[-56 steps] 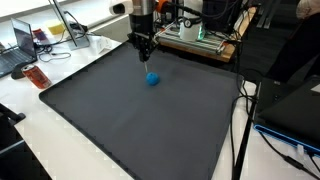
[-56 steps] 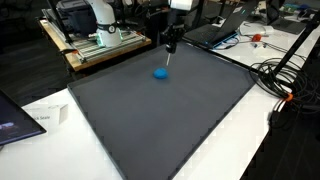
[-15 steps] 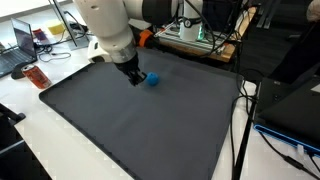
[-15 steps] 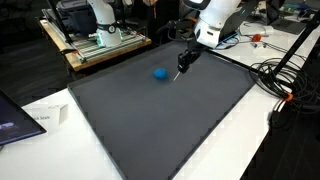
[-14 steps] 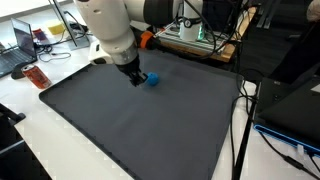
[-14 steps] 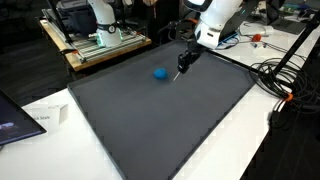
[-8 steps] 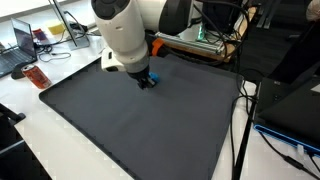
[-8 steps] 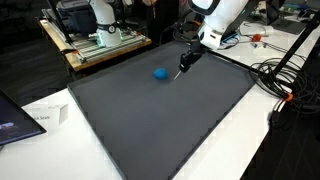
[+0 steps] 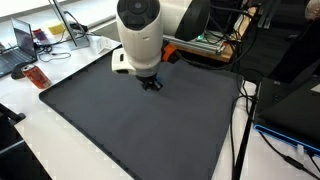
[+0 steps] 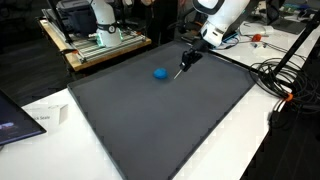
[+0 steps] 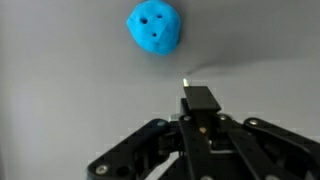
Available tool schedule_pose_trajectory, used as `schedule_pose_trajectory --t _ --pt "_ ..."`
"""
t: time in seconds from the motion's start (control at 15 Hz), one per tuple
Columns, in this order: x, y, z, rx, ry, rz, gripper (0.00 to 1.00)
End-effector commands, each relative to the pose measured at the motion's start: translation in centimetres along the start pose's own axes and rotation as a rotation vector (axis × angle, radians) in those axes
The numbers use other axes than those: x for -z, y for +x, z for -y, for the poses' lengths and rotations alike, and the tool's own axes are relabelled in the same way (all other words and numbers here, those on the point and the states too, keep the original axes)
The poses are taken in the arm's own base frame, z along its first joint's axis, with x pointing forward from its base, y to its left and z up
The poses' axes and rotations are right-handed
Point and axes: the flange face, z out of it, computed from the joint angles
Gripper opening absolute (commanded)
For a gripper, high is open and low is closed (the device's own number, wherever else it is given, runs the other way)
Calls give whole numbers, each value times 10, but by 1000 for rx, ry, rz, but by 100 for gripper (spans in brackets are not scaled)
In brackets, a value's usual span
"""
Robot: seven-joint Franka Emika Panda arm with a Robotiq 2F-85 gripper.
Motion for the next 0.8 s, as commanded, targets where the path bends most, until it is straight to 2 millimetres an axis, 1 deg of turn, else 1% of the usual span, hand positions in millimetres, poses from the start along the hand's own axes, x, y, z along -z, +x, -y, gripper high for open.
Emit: schedule_pose_trajectory --t 0.0,0.47,0.73 --pt "-2 -5 8 -35 -75 -30 3" --pt "-8 -17 27 -86 -169 -78 3" --pt "-18 -24 35 -108 -222 -94 3"
